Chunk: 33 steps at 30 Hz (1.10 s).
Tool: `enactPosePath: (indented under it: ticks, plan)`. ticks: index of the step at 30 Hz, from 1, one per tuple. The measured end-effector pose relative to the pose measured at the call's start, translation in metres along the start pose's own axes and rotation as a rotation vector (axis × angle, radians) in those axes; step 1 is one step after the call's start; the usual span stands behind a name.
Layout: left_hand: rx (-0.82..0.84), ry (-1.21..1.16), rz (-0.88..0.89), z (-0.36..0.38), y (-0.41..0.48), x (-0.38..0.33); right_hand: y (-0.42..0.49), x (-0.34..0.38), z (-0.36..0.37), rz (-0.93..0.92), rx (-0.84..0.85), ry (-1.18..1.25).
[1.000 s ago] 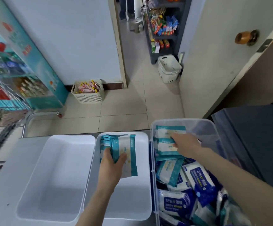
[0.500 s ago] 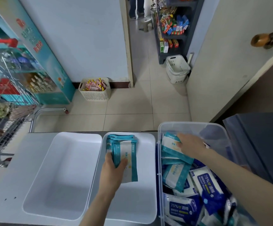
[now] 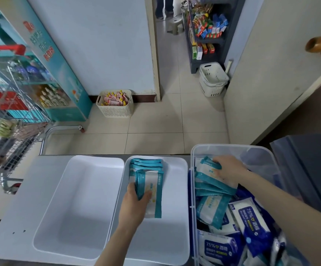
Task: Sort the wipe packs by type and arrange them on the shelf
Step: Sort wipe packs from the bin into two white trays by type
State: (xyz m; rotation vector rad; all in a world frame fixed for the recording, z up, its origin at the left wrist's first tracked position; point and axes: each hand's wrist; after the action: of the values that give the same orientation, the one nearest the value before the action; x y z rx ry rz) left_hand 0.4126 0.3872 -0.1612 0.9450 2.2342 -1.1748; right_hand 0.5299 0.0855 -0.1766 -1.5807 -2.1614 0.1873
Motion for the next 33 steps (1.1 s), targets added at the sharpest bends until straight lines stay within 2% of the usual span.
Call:
enactPosePath:
  ticks: [2,4,8,12,16,19,22,27,29,33]
  plan:
    - [-0.004,0.05,0.007,-0.002,0.004,0.005,-0.003,0.002,-0.001,0.015,-0.041,-0.042]
    - [-0.004,0.088,0.006,-0.004,0.007,0.009,-0.008,0.003,0.003,0.035,-0.111,0.002]
    - [0.017,0.118,-0.003,-0.005,0.013,0.017,-0.021,0.009,0.014,0.093,-0.133,0.113]
    - [0.046,0.133,0.016,-0.006,0.017,0.022,-0.029,0.014,0.015,0.175,-0.229,0.087]
    - [0.065,0.202,0.051,-0.01,0.024,0.024,-0.034,0.018,0.01,0.231,-0.154,0.011]
    - [0.053,0.384,0.118,-0.015,0.033,0.023,-0.039,0.023,0.01,0.245,-0.167,0.049]
    - [0.049,0.59,0.238,-0.021,0.044,0.018,-0.052,0.036,0.008,0.338,-0.216,0.193]
    - [0.165,0.864,0.502,-0.021,0.074,0.005,-0.08,0.082,-0.019,0.372,-0.47,0.249]
    - [0.246,0.924,0.594,-0.016,0.088,-0.002,-0.084,0.111,-0.028,0.312,-0.444,0.263]
    - [0.356,1.101,0.669,-0.005,0.114,-0.006,-0.084,0.171,-0.004,0.128,-0.15,0.269]
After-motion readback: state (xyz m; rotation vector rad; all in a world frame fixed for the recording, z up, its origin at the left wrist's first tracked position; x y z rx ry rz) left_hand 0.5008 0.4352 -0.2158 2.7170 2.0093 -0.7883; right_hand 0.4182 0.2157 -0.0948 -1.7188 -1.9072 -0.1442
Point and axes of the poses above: each hand's wrist, its own y-axis towards the middle knuckle, its own z-axis out of the palm, x = y × z, and after that the axes turned 11 degrees about -z, right-handed
